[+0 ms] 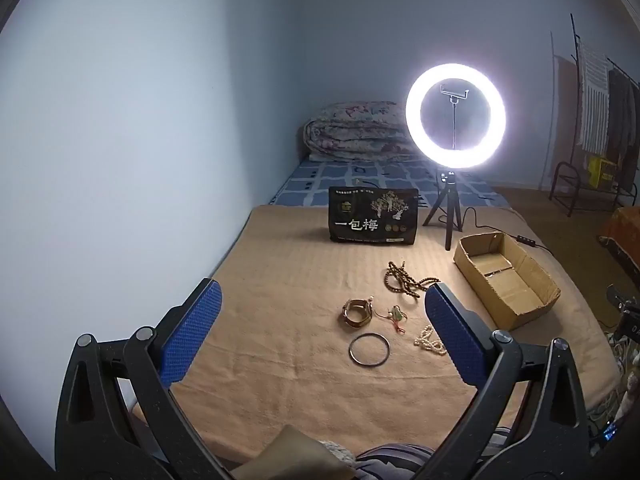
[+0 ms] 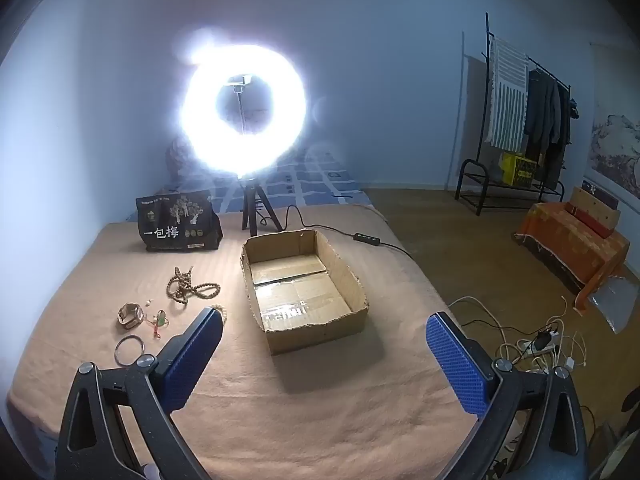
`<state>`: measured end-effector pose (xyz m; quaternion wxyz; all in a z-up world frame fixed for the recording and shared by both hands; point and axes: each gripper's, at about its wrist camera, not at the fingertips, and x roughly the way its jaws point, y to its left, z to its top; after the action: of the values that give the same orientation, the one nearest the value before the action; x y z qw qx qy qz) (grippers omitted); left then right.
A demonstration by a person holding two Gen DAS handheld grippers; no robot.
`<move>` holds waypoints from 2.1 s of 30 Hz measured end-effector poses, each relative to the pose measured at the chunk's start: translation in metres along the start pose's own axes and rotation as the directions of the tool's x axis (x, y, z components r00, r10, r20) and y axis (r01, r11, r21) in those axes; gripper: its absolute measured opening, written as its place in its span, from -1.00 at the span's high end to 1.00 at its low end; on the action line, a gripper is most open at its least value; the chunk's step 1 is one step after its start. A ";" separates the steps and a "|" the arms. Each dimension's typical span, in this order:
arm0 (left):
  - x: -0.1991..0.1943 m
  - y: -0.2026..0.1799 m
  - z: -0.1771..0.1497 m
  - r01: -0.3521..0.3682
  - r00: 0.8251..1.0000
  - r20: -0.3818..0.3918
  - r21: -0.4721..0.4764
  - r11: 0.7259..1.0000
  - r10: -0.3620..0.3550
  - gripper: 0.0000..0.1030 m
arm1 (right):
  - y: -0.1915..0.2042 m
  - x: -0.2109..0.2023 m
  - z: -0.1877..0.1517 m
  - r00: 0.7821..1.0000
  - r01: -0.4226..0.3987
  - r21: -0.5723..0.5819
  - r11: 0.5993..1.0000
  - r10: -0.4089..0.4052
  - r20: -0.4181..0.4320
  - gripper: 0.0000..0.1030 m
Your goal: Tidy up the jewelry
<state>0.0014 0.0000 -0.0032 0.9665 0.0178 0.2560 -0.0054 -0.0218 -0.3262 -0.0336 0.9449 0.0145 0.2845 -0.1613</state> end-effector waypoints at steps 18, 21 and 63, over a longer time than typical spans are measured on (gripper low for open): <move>-0.011 -0.003 0.005 -0.041 0.998 0.042 0.009 0.999 0.041 -1.00 | -0.002 -0.005 0.001 1.000 0.012 0.012 1.000 -0.012 0.005 -0.99; -0.015 -0.003 0.007 -0.041 0.998 0.046 0.006 0.999 0.041 -1.00 | -0.002 -0.007 0.000 1.000 0.008 0.009 1.000 -0.008 0.006 -0.99; -0.024 -0.008 0.014 -0.048 0.997 0.054 0.015 0.999 0.047 -1.00 | 0.001 -0.007 0.001 1.000 -0.002 0.003 1.000 0.002 -0.001 -0.99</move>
<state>-0.0123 -0.0081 0.0207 0.9727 0.0317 0.2292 0.0148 -0.0266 -0.3233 -0.0289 0.9449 0.0163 0.2847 -0.1609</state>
